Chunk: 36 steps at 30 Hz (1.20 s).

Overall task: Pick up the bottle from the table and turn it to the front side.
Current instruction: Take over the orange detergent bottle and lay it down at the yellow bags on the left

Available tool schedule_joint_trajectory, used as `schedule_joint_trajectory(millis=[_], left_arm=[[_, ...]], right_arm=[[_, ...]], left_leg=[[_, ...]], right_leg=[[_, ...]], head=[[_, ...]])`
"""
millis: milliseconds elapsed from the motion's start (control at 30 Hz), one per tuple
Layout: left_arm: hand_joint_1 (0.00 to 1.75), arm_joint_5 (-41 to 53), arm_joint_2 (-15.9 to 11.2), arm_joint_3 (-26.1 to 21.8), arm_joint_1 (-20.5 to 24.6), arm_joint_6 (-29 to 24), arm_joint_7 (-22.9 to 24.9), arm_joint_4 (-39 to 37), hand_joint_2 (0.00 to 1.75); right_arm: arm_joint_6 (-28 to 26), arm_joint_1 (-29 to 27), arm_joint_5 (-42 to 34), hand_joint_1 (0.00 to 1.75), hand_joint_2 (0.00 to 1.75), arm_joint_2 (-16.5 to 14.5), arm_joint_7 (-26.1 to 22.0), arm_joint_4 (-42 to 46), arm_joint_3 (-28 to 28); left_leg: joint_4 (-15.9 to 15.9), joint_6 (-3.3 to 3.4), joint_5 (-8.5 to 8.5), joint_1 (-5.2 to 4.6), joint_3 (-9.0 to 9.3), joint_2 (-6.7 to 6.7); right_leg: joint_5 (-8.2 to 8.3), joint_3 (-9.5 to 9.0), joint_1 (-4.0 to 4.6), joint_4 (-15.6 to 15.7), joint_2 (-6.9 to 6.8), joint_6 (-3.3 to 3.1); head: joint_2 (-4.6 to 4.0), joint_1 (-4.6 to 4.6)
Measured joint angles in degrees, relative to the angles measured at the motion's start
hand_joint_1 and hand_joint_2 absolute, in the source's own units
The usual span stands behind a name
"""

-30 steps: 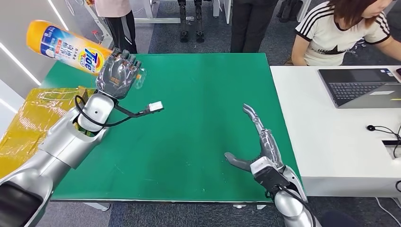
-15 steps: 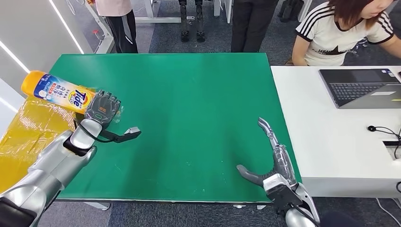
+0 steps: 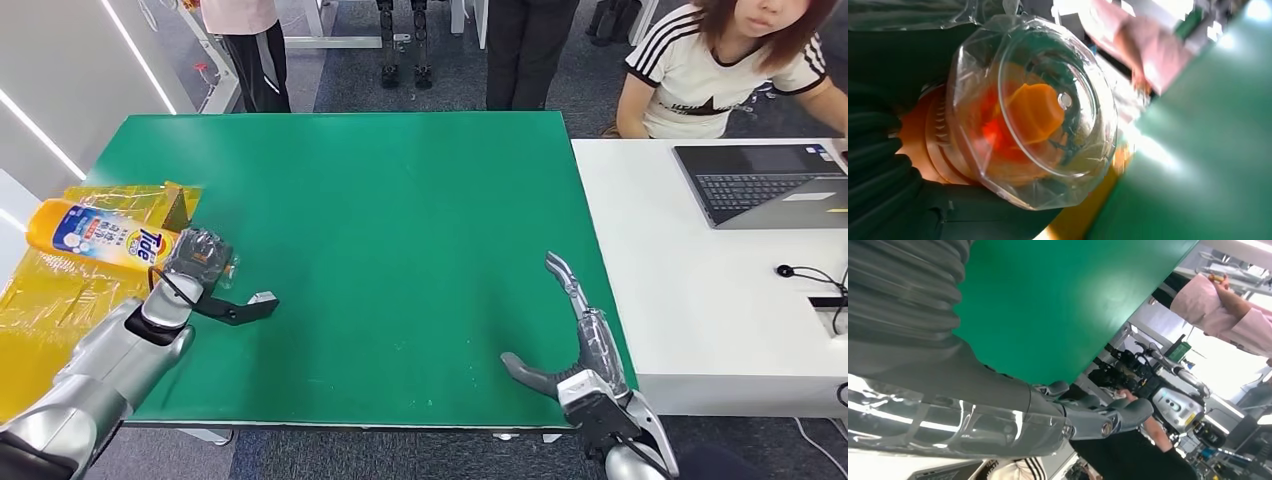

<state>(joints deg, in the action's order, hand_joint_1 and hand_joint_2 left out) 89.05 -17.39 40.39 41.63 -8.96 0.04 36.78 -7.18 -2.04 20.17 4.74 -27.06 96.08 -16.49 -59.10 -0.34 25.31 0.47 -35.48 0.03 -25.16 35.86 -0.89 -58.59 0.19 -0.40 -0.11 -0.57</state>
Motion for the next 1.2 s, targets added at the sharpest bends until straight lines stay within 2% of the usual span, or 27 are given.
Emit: schedule_joint_trajectory(millis=[167, 333, 467, 500, 600, 633, 833, 1200], left_arm=[[1.75, -1.2, 0.8, -3.1, -1.2, 2.4, -0.9, -2.7, 1.75], [1.75, -7.3, 2.3, -6.6, -1.3, 5.5, -8.5, -4.2, 1.75], [1.75, -9.4, 3.2, -8.4, -0.3, 7.9, -10.5, -5.2, 1.75], [1.58, -9.5, 3.4, -8.5, -0.2, 8.1, -10.6, -5.4, 1.75], [0.27, -10.0, 4.1, -9.0, 0.4, 7.7, -11.5, -6.1, 1.75], [0.00, -10.4, 4.3, -9.1, 0.5, 6.9, -12.1, -6.4, 1.75], [0.00, -13.3, 5.3, -9.2, 0.6, 1.7, -16.1, -6.7, 1.75], [0.00, -16.2, 7.3, -9.2, 1.3, 2.2, -18.4, -6.7, 1.75]], right_arm=[[0.9, 0.3, 0.4, 0.00, 1.75, -0.9, 0.5, 0.0, 0.6], [1.0, 1.2, 0.6, 0.00, 1.75, -1.5, 0.5, -0.3, 0.6], [0.9, 1.3, 0.7, 0.00, 1.75, -1.6, 0.6, -0.3, 0.6], [0.9, 1.4, 0.7, 0.00, 1.75, -1.6, 0.6, -0.3, 0.6], [0.9, 1.4, 0.7, 0.00, 1.75, -1.6, 0.6, -0.3, 0.6], [0.9, 1.4, 0.7, 0.00, 1.75, -1.6, 0.6, -0.3, 0.6], [0.9, 1.7, 0.5, 0.00, 1.75, -1.6, 0.6, -0.3, 0.6], [-0.2, -0.2, -1.2, 0.00, 1.75, -1.0, 0.6, 0.7, 0.8]], left_leg=[[0.0, 0.00, 0.00, 0.02, -0.02, -0.01], [0.0, -0.01, -0.01, 0.01, -0.01, -0.04], [0.0, -0.01, -0.01, 0.01, 0.00, -0.07], [0.0, -0.01, -0.01, 0.02, 0.00, -0.07], [0.0, -0.01, -0.01, 0.02, 0.00, -0.07], [0.0, -0.01, -0.01, 0.02, 0.00, -0.07], [0.0, -0.01, -0.02, 0.02, 0.00, -0.06], [0.0, -0.01, -0.01, 0.02, 0.01, -0.05]], right_leg=[[0.00, -0.01, 0.02, 0.0, -0.02, -0.01], [0.01, -0.04, 0.02, 0.0, -0.08, -0.01], [0.01, -0.05, 0.02, 0.0, -0.10, -0.01], [0.01, -0.05, 0.02, 0.0, -0.10, -0.01], [0.01, -0.05, 0.02, 0.0, -0.10, -0.01], [0.01, -0.05, 0.02, 0.0, -0.10, -0.01], [0.01, -0.05, 0.02, 0.0, -0.08, -0.01], [0.01, -0.04, 0.02, 0.0, -0.07, -0.01]], head=[[0.00, 0.01], [0.00, 0.01], [0.00, 0.01], [0.00, 0.01], [0.00, 0.01], [0.00, 0.01], [0.00, 0.01], [0.00, 0.01]])
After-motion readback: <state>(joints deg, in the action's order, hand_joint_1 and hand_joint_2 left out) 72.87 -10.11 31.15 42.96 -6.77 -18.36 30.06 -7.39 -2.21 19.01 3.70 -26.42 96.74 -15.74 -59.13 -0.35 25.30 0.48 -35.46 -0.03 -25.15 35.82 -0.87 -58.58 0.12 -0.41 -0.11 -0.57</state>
